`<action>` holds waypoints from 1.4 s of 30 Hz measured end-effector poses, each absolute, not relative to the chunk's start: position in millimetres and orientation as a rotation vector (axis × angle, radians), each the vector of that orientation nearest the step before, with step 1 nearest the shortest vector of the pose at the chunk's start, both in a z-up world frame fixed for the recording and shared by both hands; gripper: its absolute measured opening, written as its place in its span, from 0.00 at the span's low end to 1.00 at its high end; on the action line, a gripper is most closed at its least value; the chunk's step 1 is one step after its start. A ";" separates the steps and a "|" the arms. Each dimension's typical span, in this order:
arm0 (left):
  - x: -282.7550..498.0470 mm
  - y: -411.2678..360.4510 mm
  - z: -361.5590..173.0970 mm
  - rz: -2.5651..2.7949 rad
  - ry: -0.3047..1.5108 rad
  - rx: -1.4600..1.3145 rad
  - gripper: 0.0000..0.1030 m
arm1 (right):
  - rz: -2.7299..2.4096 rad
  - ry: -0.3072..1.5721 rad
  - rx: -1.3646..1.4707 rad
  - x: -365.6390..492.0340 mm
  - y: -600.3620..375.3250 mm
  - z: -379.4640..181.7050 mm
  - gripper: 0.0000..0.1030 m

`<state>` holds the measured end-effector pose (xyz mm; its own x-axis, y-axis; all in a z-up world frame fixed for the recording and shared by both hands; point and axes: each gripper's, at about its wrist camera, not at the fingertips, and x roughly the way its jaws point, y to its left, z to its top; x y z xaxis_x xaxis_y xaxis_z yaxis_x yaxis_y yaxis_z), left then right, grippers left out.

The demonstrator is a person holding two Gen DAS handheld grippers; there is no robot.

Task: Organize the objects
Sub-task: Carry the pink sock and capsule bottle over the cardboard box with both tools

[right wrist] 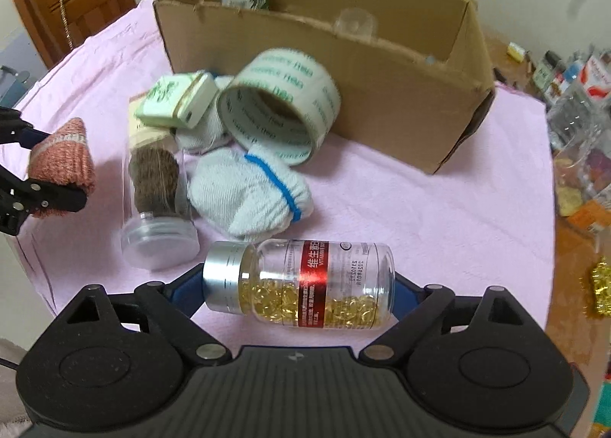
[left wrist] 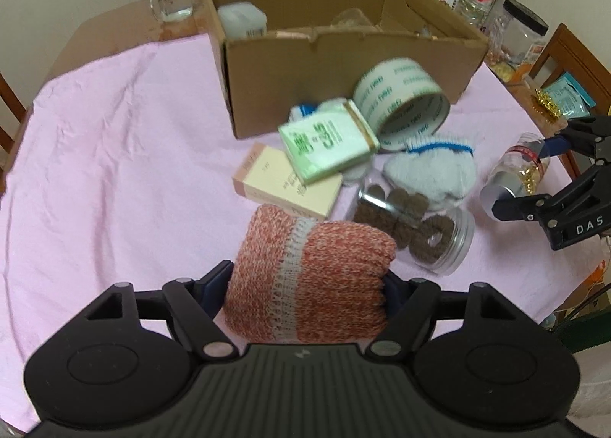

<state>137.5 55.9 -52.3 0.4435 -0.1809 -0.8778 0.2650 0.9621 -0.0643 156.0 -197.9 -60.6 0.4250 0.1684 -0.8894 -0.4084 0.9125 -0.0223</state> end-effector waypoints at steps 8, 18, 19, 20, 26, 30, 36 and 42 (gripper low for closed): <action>156.6 65.1 -11.2 -0.375 1.024 0.150 0.74 | 0.282 1.033 -0.186 160.6 -191.8 -22.9 0.93; 205.8 49.1 27.0 -0.394 0.957 0.189 0.74 | 0.273 0.970 -0.179 180.7 -190.2 14.7 0.93; 211.4 46.9 28.6 -0.398 0.955 0.185 0.74 | 0.276 0.964 -0.180 185.5 -191.2 17.4 0.93; 218.0 44.2 30.3 -0.403 0.954 0.180 0.74 | 0.281 0.962 -0.180 191.1 -192.8 20.3 0.93; 261.7 26.1 38.6 -0.379 0.938 0.165 0.74 | 0.305 0.922 -0.183 226.1 -202.2 35.9 0.93; 290.6 14.7 42.4 -0.357 0.924 0.167 0.74 | 0.321 0.903 -0.167 251.6 -208.6 39.8 0.93; 339.5 -0.2 31.9 -0.320 0.949 0.167 0.74 | 0.322 0.907 -0.149 290.6 -211.9 33.4 0.93; 373.1 -7.5 15.8 -0.297 0.975 0.146 0.74 | 0.311 0.902 -0.135 319.7 -214.5 27.3 0.93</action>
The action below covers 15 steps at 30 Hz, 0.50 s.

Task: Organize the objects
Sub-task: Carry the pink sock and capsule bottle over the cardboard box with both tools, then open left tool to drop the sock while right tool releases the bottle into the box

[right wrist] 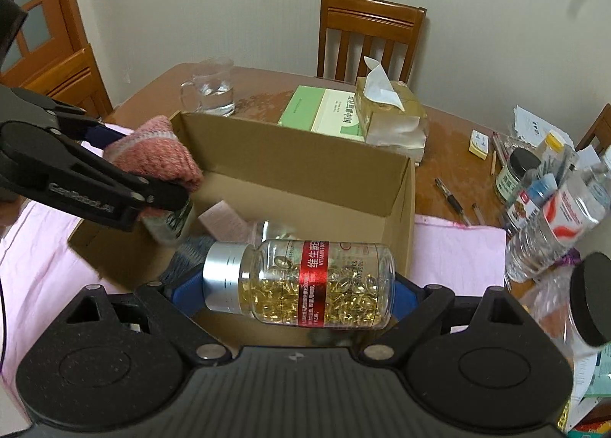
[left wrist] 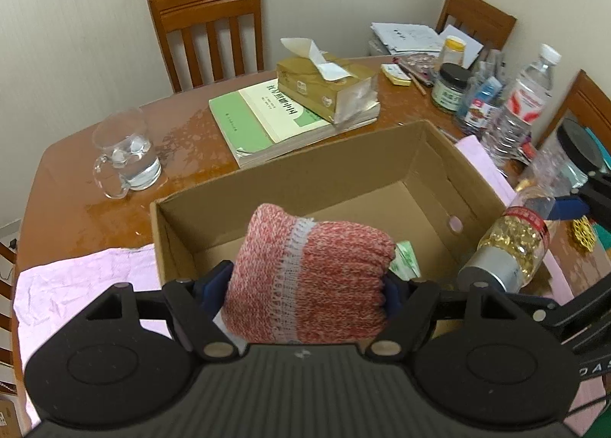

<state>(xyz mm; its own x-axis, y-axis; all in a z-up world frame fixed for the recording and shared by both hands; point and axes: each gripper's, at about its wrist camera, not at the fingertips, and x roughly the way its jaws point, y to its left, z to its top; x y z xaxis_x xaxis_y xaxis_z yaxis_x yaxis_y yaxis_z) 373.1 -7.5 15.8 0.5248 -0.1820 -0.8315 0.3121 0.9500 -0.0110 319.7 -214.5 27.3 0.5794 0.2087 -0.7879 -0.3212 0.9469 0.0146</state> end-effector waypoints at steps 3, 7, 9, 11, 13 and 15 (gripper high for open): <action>387.7 -11.2 6.9 -0.292 0.991 0.133 0.74 | 0.295 0.914 -0.107 335.6 -217.8 21.5 0.93; 401.3 -16.3 -2.1 -0.274 0.998 0.129 0.77 | 0.289 0.926 -0.099 355.0 -219.4 13.1 0.93; 407.3 -18.5 -5.8 -0.257 1.000 0.128 0.83 | 0.284 0.932 -0.103 362.5 -219.6 9.4 0.93; 410.1 -21.1 -6.6 -0.250 0.993 0.142 0.85 | 0.282 0.931 -0.106 368.6 -220.0 5.7 0.93; 409.8 -21.6 -5.2 -0.242 0.981 0.152 0.90 | 0.286 0.914 -0.095 372.6 -222.4 4.0 0.95; 407.6 -21.4 -2.1 -0.240 0.967 0.158 0.90 | 0.288 0.898 -0.072 374.1 -225.9 5.4 1.00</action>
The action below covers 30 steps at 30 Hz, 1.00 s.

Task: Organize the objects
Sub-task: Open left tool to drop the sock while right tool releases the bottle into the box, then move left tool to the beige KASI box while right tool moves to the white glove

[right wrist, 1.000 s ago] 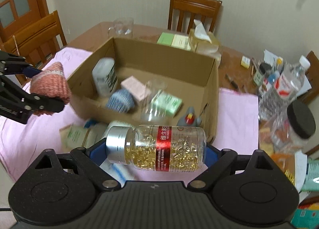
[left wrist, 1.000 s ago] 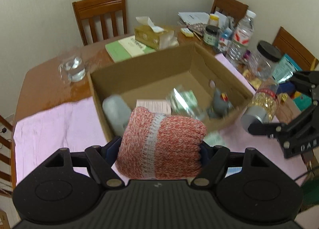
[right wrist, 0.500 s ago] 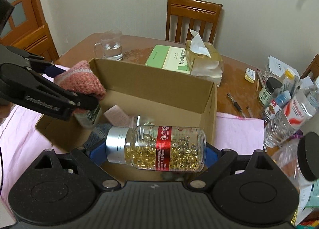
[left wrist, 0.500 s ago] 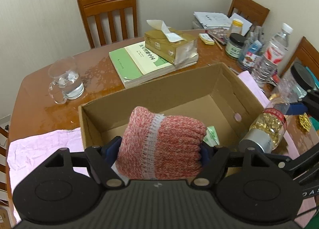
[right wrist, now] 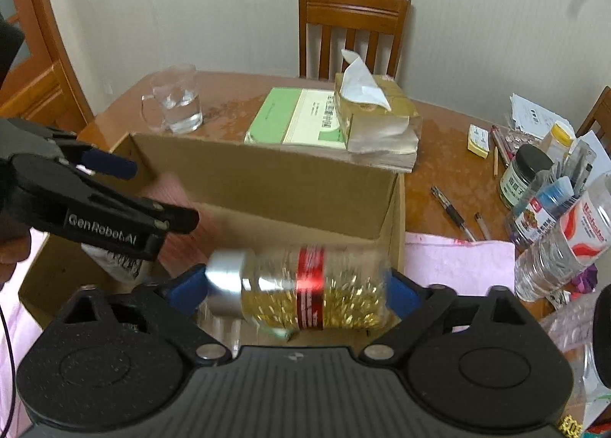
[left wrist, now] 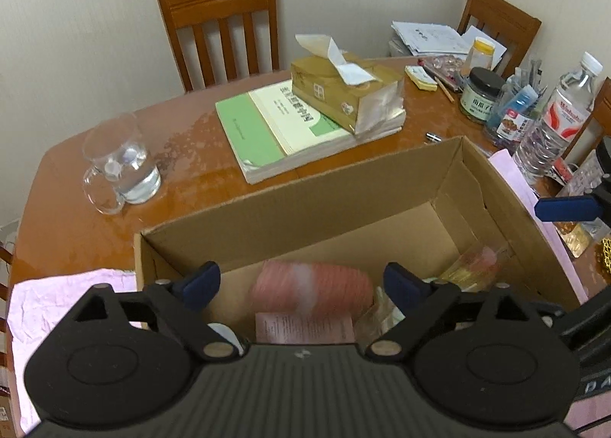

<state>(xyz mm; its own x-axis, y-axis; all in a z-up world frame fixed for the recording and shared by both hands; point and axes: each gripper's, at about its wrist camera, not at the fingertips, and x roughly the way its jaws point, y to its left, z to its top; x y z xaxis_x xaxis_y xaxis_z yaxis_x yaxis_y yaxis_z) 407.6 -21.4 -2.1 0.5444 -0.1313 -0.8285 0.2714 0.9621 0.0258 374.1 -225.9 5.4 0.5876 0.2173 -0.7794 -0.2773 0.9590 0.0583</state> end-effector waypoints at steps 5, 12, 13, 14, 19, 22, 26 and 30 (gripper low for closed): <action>400.4 -19.2 7.9 -0.238 0.947 0.175 0.92 | 0.278 0.894 -0.074 374.4 -226.5 8.0 1.00; 381.1 -12.9 23.0 -0.245 0.927 0.167 0.92 | 0.253 0.886 -0.089 356.8 -224.1 16.3 1.00; 376.8 -11.9 25.2 -0.245 0.922 0.167 0.92 | 0.248 0.886 -0.093 353.0 -223.2 17.3 1.00; 372.1 -10.5 27.1 -0.245 0.917 0.168 0.92 | 0.246 0.886 -0.098 348.8 -221.9 18.0 1.00; 347.5 -2.5 35.6 -0.266 0.893 0.159 0.93 | 0.232 0.867 -0.119 324.0 -215.7 22.7 1.00; 334.3 2.6 37.0 -0.265 0.891 0.164 0.93 | 0.220 0.865 -0.106 308.1 -213.3 22.5 1.00; 314.8 10.7 38.9 -0.265 0.883 0.157 0.93 | 0.213 0.873 -0.085 287.0 -208.3 20.9 1.00; 294.4 19.1 39.0 -0.275 0.875 0.134 0.93 | 0.204 0.869 -0.076 266.0 -202.2 20.7 1.00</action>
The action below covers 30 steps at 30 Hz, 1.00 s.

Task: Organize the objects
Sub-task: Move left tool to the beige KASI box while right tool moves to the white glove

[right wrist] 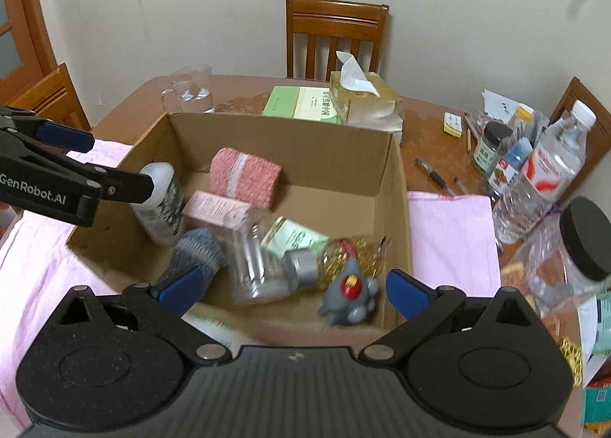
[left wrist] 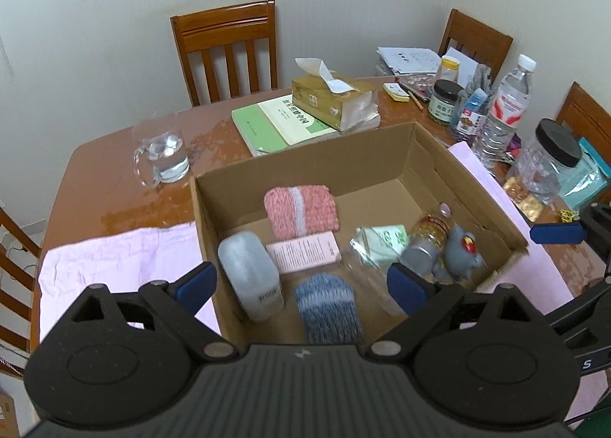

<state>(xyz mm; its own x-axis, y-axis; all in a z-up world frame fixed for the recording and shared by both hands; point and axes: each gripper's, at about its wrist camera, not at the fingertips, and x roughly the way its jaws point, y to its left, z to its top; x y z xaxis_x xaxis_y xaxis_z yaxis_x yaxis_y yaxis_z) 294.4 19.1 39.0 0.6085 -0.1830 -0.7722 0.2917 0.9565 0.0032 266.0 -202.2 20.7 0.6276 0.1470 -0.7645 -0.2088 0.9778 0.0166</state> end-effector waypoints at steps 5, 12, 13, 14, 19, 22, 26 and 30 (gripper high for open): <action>268.9 27.0 34.8 -0.288 0.873 0.130 0.93 | 0.183 0.869 -0.058 243.1 -198.3 17.8 1.00; 241.2 42.9 19.0 -0.287 0.899 0.128 0.93 | 0.154 0.906 -0.017 213.1 -194.9 1.4 1.00; 237.6 45.5 14.9 -0.288 0.907 0.126 0.93 | 0.152 0.914 -0.012 208.9 -194.0 -2.2 1.00; 234.5 47.6 11.2 -0.288 0.915 0.126 0.93 | 0.148 0.919 -0.009 204.7 -193.0 -5.9 1.00; 218.8 56.6 -7.3 -0.288 0.941 0.128 0.93 | 0.128 0.967 -0.005 188.8 -185.1 -28.6 1.00; 211.3 60.8 -17.2 -0.278 0.942 0.141 0.93 | 0.119 0.995 0.009 183.1 -183.2 -40.7 1.00; 204.6 66.3 -30.4 -0.284 0.960 0.136 0.93 | 0.106 1.022 0.027 181.1 -181.4 -51.6 1.00; 200.3 67.8 -42.0 -0.308 0.982 0.150 0.93 | 0.096 1.038 0.045 184.6 -179.3 -58.1 1.00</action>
<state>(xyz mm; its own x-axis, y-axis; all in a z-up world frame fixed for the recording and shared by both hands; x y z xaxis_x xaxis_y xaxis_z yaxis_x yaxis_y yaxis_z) 200.3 67.8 -42.0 0.5168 -0.1882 -0.8352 0.3230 0.9463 -0.0134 184.6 -179.3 -58.1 0.5045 0.1009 -0.8575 -0.0581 0.9949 0.0829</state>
